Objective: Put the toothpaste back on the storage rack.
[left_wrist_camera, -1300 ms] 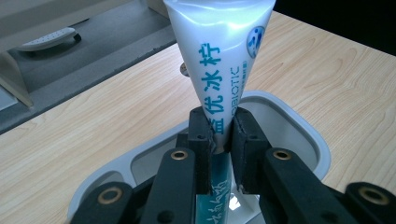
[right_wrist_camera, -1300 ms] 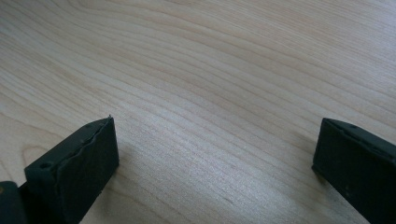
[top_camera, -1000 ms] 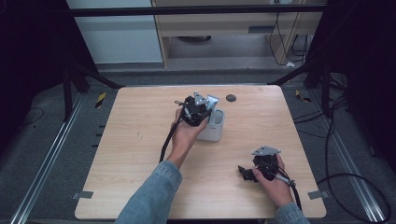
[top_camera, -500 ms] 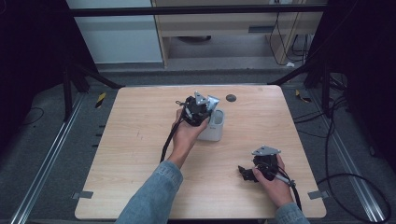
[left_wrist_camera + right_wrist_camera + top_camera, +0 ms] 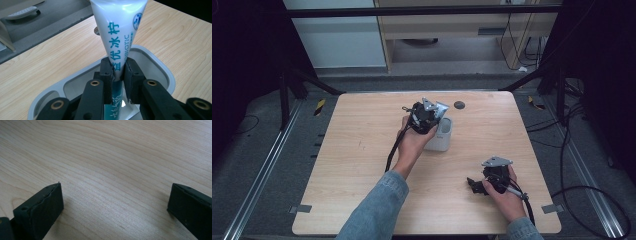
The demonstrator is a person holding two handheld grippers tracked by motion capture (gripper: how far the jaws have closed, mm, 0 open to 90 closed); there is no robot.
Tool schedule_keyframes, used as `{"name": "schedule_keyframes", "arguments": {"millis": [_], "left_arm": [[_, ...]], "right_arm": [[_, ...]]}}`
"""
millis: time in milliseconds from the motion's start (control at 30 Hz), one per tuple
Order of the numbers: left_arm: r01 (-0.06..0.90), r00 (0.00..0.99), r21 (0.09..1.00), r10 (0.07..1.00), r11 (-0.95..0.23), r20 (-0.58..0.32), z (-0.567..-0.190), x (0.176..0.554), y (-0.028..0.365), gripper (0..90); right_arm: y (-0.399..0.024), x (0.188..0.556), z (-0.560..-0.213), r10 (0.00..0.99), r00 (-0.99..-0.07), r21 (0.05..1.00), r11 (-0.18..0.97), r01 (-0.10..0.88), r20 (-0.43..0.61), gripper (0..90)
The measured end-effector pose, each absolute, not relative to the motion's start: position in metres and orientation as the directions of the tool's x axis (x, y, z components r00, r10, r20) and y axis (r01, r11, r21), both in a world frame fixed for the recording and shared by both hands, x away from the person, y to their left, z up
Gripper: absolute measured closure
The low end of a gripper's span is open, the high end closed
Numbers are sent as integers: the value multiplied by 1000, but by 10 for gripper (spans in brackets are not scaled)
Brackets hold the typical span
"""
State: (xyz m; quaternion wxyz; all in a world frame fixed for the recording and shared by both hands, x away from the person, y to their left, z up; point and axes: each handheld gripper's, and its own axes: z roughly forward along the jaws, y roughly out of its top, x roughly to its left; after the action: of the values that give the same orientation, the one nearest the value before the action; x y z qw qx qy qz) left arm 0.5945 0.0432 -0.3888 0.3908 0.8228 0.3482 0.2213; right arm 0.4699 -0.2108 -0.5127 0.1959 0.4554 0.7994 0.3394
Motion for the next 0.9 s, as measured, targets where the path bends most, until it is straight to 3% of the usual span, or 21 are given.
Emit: {"name": "schedule_keyframes", "arguments": {"millis": [367,900], "left_arm": [[386,659,811,747,-439,91,-389,587,45,679],[374,660,825,746,-424,85,-383,581,53,629]], "right_arm": [[-211,470,-513,861,-508,720,355,596,-3,4],[-211,470,-513,861,-508,721,355,596,-3,4]]}}
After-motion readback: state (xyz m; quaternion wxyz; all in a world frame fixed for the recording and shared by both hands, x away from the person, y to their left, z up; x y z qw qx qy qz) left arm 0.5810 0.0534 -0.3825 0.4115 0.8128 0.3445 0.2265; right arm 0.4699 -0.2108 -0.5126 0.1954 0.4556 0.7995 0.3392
